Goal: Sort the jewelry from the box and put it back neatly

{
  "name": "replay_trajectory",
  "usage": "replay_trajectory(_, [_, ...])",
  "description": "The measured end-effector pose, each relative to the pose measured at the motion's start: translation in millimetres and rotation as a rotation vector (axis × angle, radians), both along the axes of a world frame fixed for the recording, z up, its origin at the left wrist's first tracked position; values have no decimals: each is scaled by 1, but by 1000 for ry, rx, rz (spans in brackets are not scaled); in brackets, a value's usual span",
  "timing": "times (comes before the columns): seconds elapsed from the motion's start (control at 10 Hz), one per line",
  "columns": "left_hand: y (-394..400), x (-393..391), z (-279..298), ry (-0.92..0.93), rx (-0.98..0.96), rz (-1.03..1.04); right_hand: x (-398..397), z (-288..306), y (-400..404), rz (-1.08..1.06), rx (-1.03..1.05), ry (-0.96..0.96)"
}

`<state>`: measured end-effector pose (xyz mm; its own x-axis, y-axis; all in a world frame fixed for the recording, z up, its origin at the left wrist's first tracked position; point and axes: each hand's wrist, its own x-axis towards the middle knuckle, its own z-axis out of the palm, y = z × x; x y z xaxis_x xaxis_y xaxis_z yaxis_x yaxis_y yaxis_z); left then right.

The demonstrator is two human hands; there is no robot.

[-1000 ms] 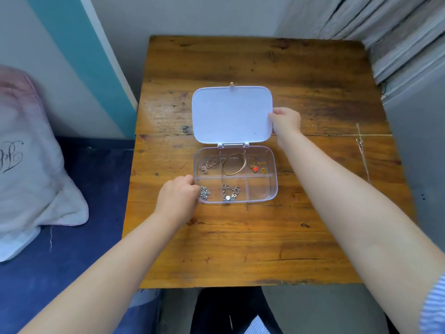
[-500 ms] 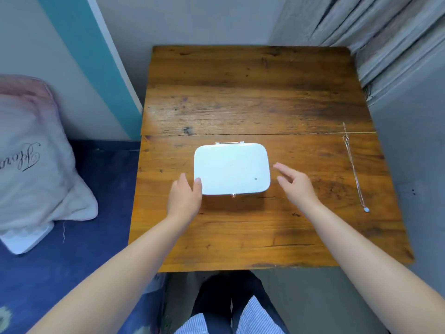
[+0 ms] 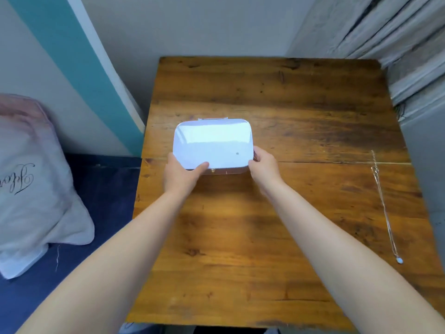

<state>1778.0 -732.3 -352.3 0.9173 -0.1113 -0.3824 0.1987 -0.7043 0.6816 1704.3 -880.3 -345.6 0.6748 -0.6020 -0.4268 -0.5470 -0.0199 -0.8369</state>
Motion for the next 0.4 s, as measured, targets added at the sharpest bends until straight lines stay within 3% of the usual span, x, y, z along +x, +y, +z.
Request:
replay_trajectory(0.3, [-39, 105, -12, 13, 108, -72, 92, -19, -37, 60, -12, -42])
replay_trajectory(0.4, [-50, 110, -11, -67, 211, 9, 100, -14, -50, 91, -53, -12])
